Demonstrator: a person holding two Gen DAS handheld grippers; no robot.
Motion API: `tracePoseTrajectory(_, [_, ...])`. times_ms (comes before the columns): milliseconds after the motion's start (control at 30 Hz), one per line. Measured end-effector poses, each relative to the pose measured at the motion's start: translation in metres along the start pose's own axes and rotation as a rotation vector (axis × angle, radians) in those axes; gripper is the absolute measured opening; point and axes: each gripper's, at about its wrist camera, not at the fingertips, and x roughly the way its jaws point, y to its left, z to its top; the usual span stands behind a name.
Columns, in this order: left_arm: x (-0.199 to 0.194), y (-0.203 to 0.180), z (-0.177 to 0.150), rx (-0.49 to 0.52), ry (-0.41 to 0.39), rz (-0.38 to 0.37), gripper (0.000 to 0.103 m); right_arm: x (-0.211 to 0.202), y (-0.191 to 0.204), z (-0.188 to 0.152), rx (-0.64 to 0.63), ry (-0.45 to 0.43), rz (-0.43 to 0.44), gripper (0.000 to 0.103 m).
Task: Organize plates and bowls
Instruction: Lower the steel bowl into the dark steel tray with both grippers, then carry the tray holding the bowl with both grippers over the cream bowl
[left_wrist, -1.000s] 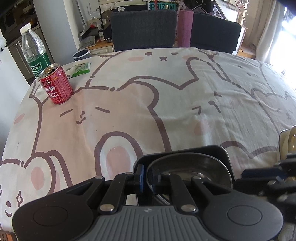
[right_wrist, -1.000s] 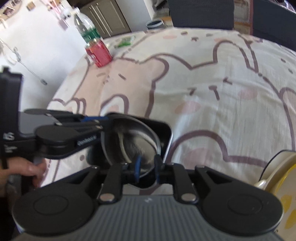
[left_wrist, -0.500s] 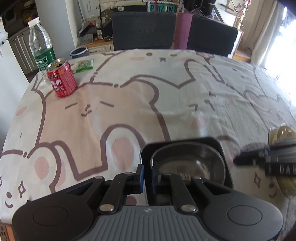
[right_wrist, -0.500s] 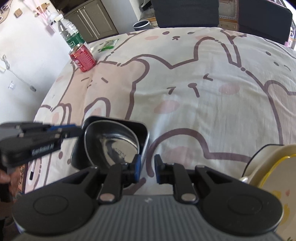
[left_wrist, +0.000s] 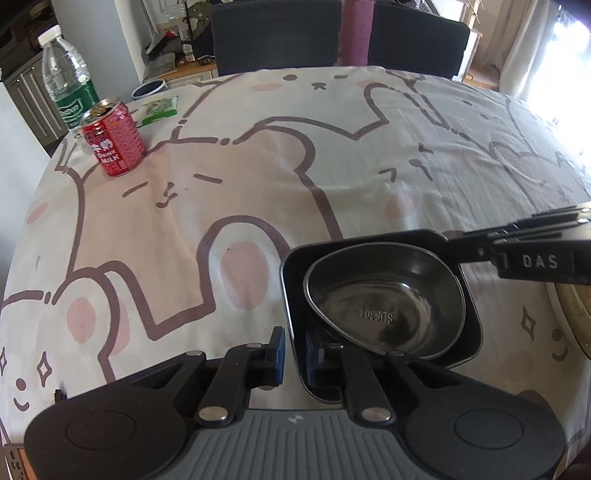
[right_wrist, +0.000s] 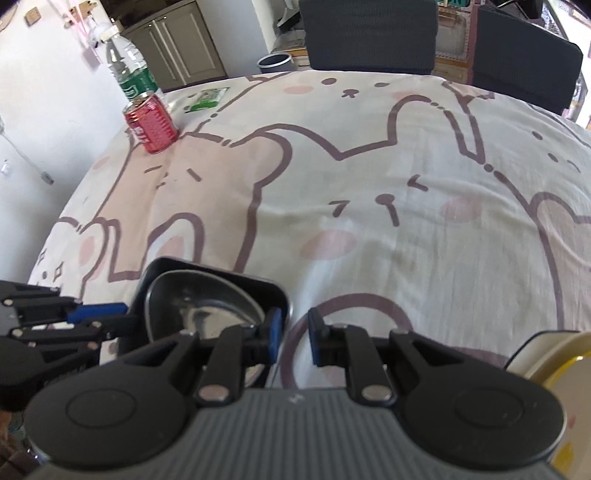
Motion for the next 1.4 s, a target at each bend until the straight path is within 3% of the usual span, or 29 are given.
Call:
tracePoseTrajectory(300, [0.006,0.006,0.003,-0.024,0.001,-0.003,0.010,0.010,0.004,-0.010,0.004,0.104,0.025,0.020])
tracePoseTrajectory(733, [0.012,0.009,0.005,-0.069,0.012,-0.029,0.004,-0.001,0.005,-0.020,0.047,0.103,0.068,0.011])
tracePoseTrajectory(1133, [-0.005,0.027,0.001,-0.277,-0.044,-0.174,0.004,-0.019,-0.012,-0.015,0.084,0.036,0.101,0.006])
tracePoseTrajectory(1400, [-0.028,0.015,0.006,-0.331,-0.123,-0.231,0.004,-0.052,-0.035,-0.014,0.130,-0.042,0.161,0.006])
